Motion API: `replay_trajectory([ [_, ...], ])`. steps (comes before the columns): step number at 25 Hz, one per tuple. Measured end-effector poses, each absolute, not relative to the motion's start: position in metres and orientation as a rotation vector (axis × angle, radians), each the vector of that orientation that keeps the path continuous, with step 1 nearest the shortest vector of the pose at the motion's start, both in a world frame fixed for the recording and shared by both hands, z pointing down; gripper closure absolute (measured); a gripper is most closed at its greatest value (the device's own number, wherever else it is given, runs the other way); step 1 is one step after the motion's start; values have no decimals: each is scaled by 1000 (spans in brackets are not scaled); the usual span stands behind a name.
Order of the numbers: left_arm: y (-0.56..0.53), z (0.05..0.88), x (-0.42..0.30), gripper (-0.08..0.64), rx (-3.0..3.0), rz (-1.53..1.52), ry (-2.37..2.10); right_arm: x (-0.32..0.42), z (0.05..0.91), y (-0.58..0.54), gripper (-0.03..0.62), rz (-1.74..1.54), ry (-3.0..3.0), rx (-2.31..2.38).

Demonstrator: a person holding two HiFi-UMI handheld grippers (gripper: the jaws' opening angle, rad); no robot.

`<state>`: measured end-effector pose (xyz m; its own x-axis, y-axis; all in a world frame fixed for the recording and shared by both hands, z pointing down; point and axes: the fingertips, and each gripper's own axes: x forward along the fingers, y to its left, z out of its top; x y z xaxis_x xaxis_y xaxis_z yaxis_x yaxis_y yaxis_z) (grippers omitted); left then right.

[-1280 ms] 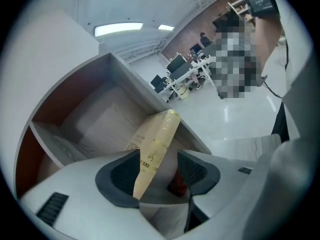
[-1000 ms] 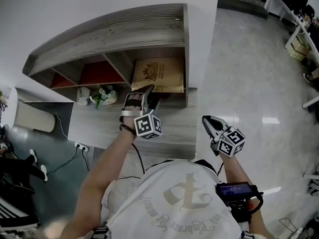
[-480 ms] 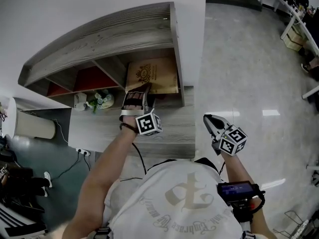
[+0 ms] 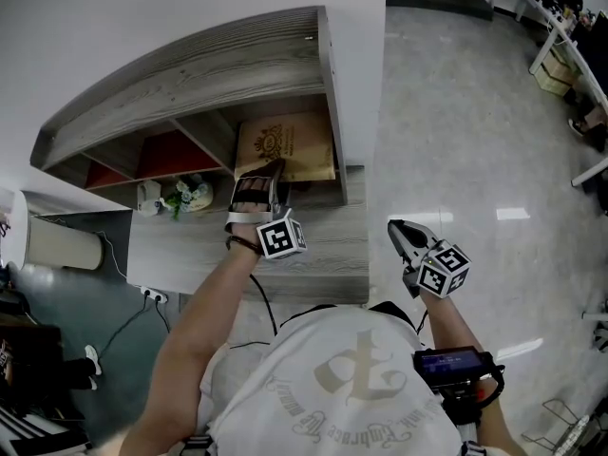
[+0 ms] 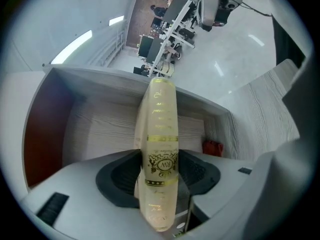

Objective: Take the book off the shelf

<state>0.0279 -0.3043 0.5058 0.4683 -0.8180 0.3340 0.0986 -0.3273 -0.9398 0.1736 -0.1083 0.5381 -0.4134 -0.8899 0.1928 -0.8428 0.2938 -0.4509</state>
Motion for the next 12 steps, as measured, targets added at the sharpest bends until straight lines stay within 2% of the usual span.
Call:
replay_trajectory([
  [12,-278,496,21,333,-1653,-1098,593,175,545,-100,588,-777,2443,-1654],
])
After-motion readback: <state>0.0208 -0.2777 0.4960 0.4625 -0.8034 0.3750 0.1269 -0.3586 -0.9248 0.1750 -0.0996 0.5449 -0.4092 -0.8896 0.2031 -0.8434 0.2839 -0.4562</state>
